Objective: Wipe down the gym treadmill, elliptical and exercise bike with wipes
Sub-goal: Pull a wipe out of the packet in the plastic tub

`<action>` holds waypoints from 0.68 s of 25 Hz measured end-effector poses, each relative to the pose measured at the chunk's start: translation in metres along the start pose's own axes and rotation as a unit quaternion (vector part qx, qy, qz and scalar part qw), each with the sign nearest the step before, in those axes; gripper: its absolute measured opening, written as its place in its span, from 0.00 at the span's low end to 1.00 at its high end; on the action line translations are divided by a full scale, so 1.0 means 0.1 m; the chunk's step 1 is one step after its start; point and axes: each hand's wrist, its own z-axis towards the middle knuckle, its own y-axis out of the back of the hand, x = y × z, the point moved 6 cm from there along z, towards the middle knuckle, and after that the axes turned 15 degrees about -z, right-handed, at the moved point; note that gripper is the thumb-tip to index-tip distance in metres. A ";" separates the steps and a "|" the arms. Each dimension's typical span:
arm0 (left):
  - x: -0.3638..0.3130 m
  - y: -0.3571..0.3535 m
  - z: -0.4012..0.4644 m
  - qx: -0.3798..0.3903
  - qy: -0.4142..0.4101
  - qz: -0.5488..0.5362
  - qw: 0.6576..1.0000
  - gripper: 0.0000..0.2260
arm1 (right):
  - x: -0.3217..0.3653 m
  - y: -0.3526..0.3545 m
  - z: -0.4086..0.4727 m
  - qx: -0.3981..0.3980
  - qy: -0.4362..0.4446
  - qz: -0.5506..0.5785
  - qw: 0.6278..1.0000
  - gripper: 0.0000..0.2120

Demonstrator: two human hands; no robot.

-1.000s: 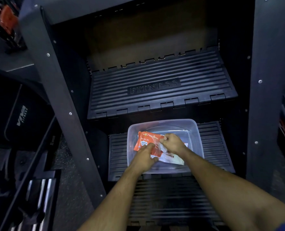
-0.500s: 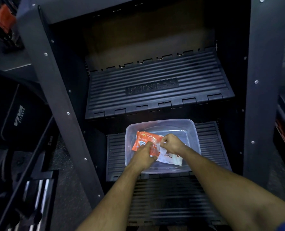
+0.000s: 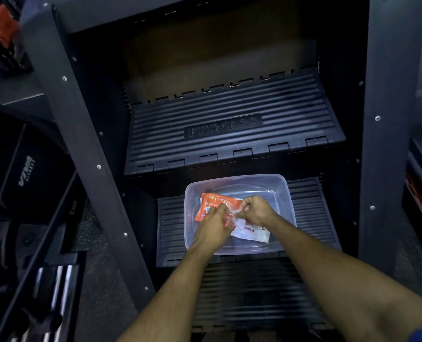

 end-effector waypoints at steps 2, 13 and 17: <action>-0.06 0.02 -0.02 -0.010 -0.033 0.012 0.999 0.15 | -0.02 0.00 -0.01 0.005 -0.008 0.022 1.000 0.08; -0.12 -0.11 -0.01 0.040 -0.101 0.156 0.982 0.16 | -0.01 0.00 -0.11 0.053 -0.010 0.035 0.998 0.02; -0.16 -0.16 -0.04 0.098 -0.121 0.222 0.962 0.21 | -0.10 0.05 -0.08 0.016 -0.019 0.038 0.999 0.03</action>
